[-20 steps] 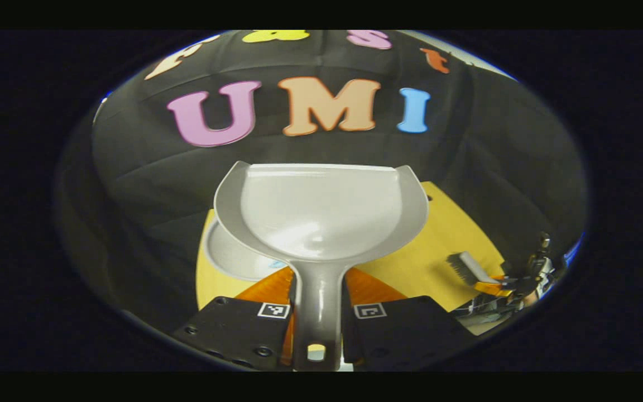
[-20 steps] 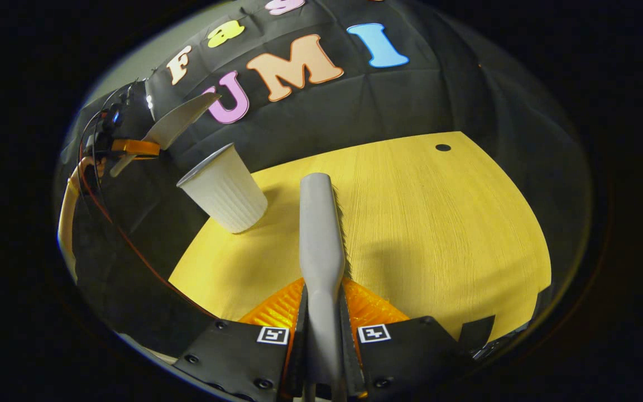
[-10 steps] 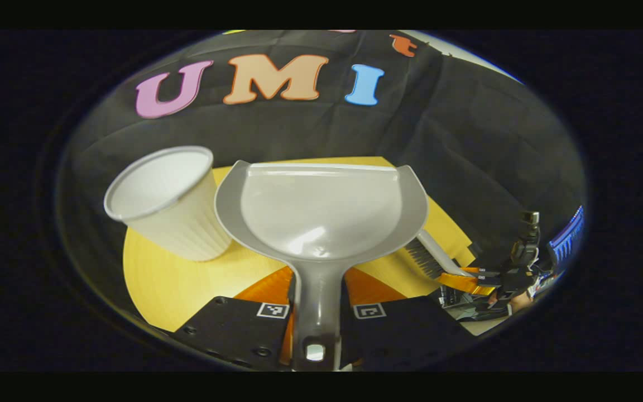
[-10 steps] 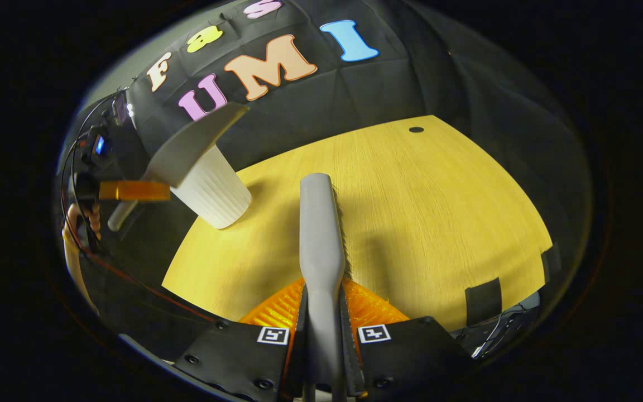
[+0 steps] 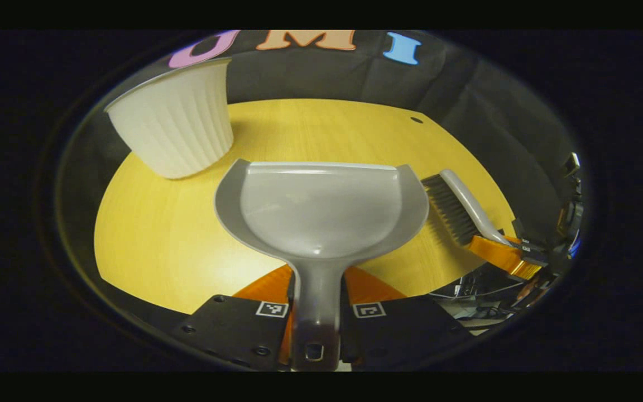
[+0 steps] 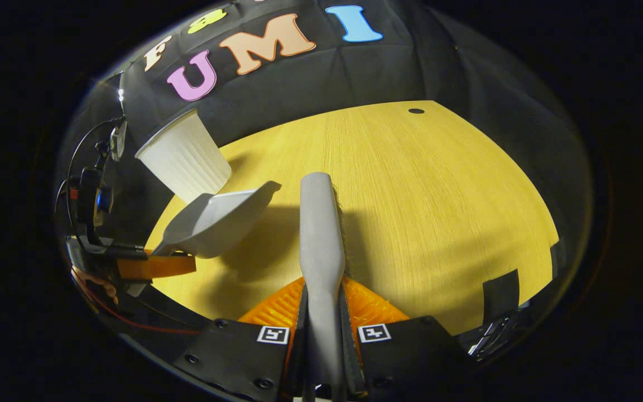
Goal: Pick up the small broom and dustpan from the desktop, sweep the trash into the dustpan with the broom, and then empty the trash into the garbage bin.
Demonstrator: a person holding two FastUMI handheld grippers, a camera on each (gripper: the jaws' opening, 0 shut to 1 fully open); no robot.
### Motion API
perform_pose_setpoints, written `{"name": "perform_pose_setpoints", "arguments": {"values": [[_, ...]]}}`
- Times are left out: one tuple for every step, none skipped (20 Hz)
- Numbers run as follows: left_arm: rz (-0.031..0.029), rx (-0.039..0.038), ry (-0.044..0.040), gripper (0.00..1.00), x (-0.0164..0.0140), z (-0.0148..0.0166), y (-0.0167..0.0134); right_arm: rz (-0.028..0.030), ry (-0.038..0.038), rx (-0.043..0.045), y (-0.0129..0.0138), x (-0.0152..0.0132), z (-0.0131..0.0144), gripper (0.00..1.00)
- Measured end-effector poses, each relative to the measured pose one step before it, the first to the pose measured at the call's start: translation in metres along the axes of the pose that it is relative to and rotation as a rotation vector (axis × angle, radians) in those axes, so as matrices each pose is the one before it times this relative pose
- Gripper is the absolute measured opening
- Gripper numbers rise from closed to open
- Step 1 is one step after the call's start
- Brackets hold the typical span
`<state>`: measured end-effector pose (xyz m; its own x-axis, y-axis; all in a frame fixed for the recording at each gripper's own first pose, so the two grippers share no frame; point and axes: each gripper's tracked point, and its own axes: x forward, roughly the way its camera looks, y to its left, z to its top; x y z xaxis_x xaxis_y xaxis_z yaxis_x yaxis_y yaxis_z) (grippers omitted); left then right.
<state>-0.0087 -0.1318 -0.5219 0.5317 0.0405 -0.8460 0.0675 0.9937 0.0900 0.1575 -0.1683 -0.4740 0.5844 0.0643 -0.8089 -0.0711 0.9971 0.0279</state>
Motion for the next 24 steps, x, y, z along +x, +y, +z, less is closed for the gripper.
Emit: {"name": "perform_pose_setpoints", "arguments": {"values": [[0.0146,-0.02254,-0.00268,0.29,0.00169,-0.00311,0.00013,-0.00447,0.00885,-0.0086,0.00091,0.00578,-0.00021,0.3],[0.01412,-0.02248,-0.00724,0.29,-0.00054,-0.00061,-0.00015,-0.00766,0.01065,-0.01098,0.00123,0.00728,0.00151,0.31],[0.01336,-0.02219,0.00105,0.27,0.00059,-0.00132,0.00021,-0.00716,0.0103,-0.00934,0.00072,0.00587,0.00115,0.31],[0.01505,-0.00934,0.00385,0.3,0.00087,-0.00287,0.00056,-0.00433,0.00725,-0.00573,0.00213,-0.00055,-0.00026,0.31],[0.01551,0.00198,0.00614,0.28,0.00144,-0.00331,0.0014,-0.00558,0.0093,-0.00368,0.00295,0.00438,0.00181,0.31],[0.02146,0.00333,0.00445,0.3,0.0017,-0.00272,0.00194,-0.00029,0.01055,-0.00169,0.0027,0.00592,-0.00067,0.31],[0.02115,0.01304,-0.0053,0.28,0.00061,0.00088,0.00231,0.00098,0.00795,-0.00097,0.00129,0.00423,-0.00098,0.31],[0.01893,0.01541,0.00176,0.31,0.00142,0.00018,0.0018,-0.00003,0.00443,-0.0038,-0.00206,0.00285,-0.00078,0.31],[0.0068,0.00666,-0.00456,0.28,0.0009,-0.00001,-0.00018,-0.00028,0.00203,-0.00619,0.00148,0.00185,0.00061,0.31],[0.00318,-0.00401,0.00334,0.3,0.00052,-0.00116,0.00046,0.00016,0.00452,-0.00494,0.00119,0.00147,0.00009,0.31],[0.00112,-0.01151,0.00635,0.28,0.0002,-0.00311,-0.00043,0.00052,0.0059,-0.00173,0.00053,0.00162,0.00062,0.31],[-0.00239,-0.01098,0.00781,0.28,0.00064,-0.00328,-0.00103,0.00225,0.00976,0.00237,-0.00029,0.00184,-0.00106,0.31],[-0.00156,-0.00202,-0.00147,0.29,-0.00113,-0.00042,-0.00062,0.00517,0.00762,0.00647,-0.00111,0.00071,-0.00186,0.31],[-0.00529,0.00551,-0.01299,0.29,0.00144,0.00193,-0.00005,0.0018,0.01641,0.0035,-0.00059,0.00145,-0.00305,0.28],[-0.00564,0.00202,0.00844,0.29,0.00154,-0.00172,0.0008,0.00407,0.00902,0.00609,-0.00192,-0.00009,-0.00276,0.26],[-0.00625,-0.00369,-0.00226,0.31,-0.00163,-0.00066,-0.00166,0.00519,0.00347,0.00867,-0.00092,-0.00093,-0.00079,0.4],[-0.00804,-0.00877,-0.01193,0.31,-0.0001,0.00258,-0.00086,0.00812,0.00059,0.00893,0.00024,-0.00198,-0.0007,0.34],[-0.00224,-0.00946,-0.00826,0.32,-0.00342,-0.00117,0.00018,0.00753,-0.00285,0.00783,0.00009,-0.00292,0.00005,0.45],[-0.00325,-0.00556,-0.01174,0.34,-0.00362,-0.00083,-0.00048,0.0041,-0.00489,0.00566,-0.00071,-0.00358,0.00091,0.46],[-0.00173,0.00057,-0.01173,0.4,-0.006,-0.00031,-0.00052,0.00286,-0.00662,0.00396,-0.0019,-0.00486,0.00102,0.47],[0.0064,0.00159,-0.01466,0.5,-0.0056,0.00078,0.00073,0.0044,-0.0062,0.00494,-0.00141,-0.00422,0.00023,0.49],[0.00878,-0.00152,-0.02159,0.59,-0.0071,0.00243,0.00211,0.00806,-0.01006,0.00735,-0.00048,-0.00564,0.00196,0.41],[0.01394,-0.00377,-0.02853,0.74,-0.00719,0.00485,0.00247,0.01342,-0.01439,0.00967,0.00039,-0.00737,0.00148,0.42],[0.00109,-0.00591,-0.03506,0.81,-0.00846,0.0058,0.00028,0.02034,-0.01977,0.0104,0.0018,-0.00751,0.0032,0.58]]}}
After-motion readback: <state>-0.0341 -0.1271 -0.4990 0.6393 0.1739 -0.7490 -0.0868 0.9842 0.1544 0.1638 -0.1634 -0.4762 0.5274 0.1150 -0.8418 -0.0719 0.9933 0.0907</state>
